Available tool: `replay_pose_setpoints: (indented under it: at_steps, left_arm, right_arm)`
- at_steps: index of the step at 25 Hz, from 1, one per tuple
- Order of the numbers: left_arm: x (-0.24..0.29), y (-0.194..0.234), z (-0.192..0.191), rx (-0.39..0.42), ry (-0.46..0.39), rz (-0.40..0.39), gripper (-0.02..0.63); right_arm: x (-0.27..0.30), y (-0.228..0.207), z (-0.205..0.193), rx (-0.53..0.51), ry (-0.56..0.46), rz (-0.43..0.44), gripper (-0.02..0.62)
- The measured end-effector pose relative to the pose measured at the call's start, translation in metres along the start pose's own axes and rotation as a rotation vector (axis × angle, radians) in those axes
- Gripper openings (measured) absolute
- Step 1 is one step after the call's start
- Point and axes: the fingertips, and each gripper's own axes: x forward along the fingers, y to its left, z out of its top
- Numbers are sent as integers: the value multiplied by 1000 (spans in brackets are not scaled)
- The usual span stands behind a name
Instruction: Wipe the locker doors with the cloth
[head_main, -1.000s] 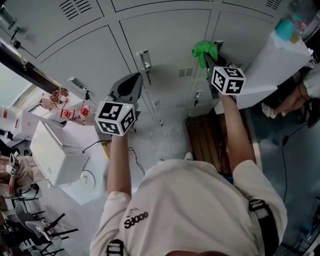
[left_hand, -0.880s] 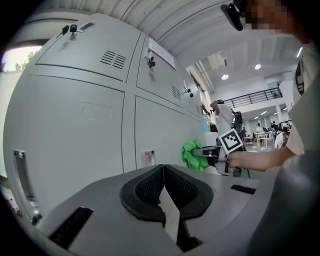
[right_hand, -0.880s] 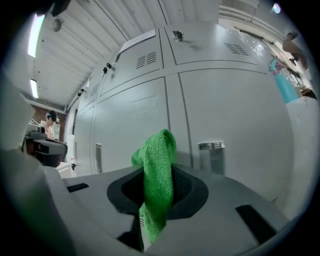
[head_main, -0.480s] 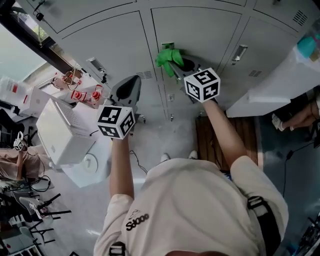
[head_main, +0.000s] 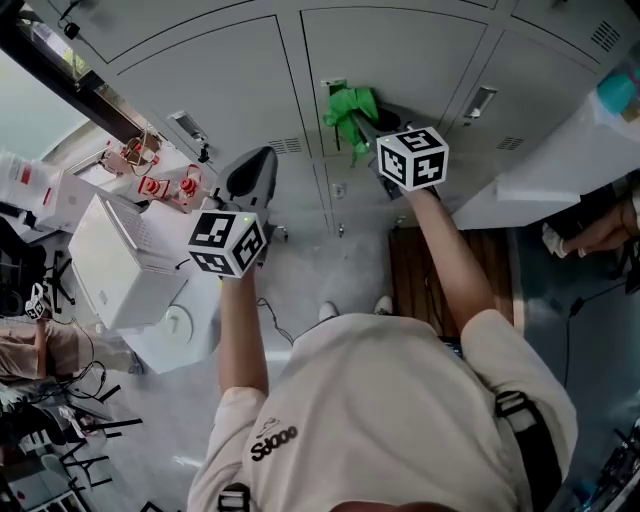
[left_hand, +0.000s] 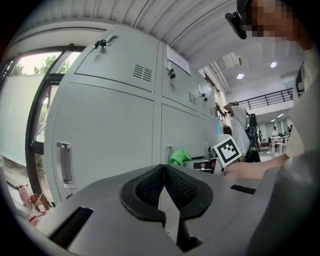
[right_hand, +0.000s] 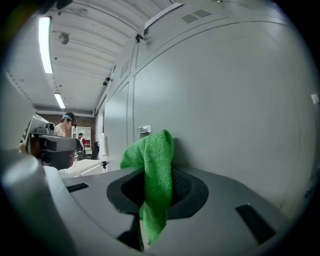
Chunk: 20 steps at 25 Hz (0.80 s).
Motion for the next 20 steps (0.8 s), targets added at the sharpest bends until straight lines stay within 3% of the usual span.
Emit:
replay_pose_setpoints:
  at_steps: [4,9,13,16,20]
  left_arm:
    - [23,-17,3,6,-6,-60,18]
    - [49,-43,5,11,-8,-134,18]
    - [55,-52,3,20,1,-155,18]
    - [48,-46,1,21,10,-138,18]
    - [29,-29,-4,13,22,-94,18]
  right_arm:
    - [-39,-53,-9,5,5,-100,57]
    - [-98,-126,-21,32,8,-297,60]
    - [-121,-155,-34,32,23,-423,60]
    - [-111,-145,-43,29,44,-410,48]
    - [-66,-96,-57,29,118,-243,49]
